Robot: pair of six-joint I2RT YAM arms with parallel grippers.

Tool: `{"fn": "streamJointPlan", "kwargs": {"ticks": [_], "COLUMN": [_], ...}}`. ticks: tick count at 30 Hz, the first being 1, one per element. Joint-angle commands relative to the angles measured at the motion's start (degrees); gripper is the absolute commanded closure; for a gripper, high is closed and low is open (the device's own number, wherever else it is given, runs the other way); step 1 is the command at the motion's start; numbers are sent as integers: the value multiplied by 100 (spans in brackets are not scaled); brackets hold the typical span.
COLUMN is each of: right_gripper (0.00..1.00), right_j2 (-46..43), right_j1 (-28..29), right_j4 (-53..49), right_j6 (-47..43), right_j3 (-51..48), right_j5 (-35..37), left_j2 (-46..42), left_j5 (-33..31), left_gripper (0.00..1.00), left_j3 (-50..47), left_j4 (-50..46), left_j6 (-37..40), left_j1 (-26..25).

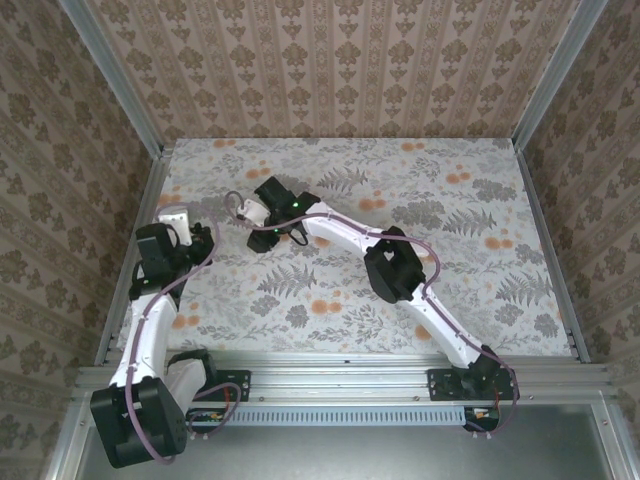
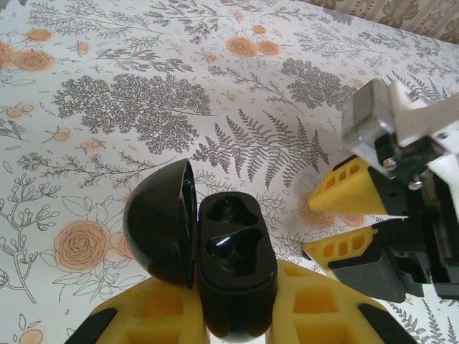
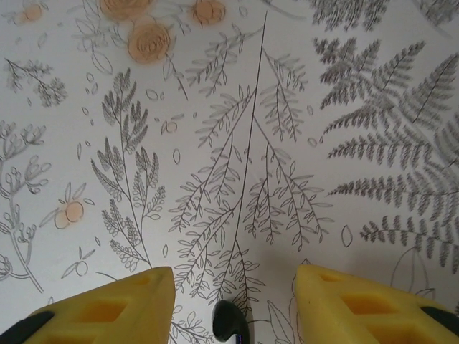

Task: Insert wireless bluetooth earbuds into charging case

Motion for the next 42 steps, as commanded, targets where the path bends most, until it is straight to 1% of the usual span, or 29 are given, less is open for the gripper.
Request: {"fn": "streamJointPlan", "kwargs": {"ticks": [1, 6, 15, 23, 30, 42], "right_gripper": [52, 52, 55, 55, 62, 77], "right_j2": [173, 237, 609, 655, 680, 692], "right_j1": [49, 73, 112, 162, 166, 158], "right_j4": [-563, -671, -1200, -1327, -1444, -1687], "right_j6": [-130, -100, 32, -37, 139, 89], "right_j3": [248, 346, 1063, 1131, 1153, 1191], "right_j5": [31, 139, 365, 435, 506, 550], "left_j2": [-4, -8, -70, -74, -82, -87], "left_j5": [-10, 16, 16, 68, 95, 113], "left_gripper": [95, 95, 95, 95, 95, 94], "left_j3": [194, 198, 221, 262, 282, 359], "left_j4": [-72, -72, -124, -148, -185, -310], "left_j6": [118, 122, 183, 195, 280, 434], "left_j1": [49, 67, 133, 210, 260, 318]}}
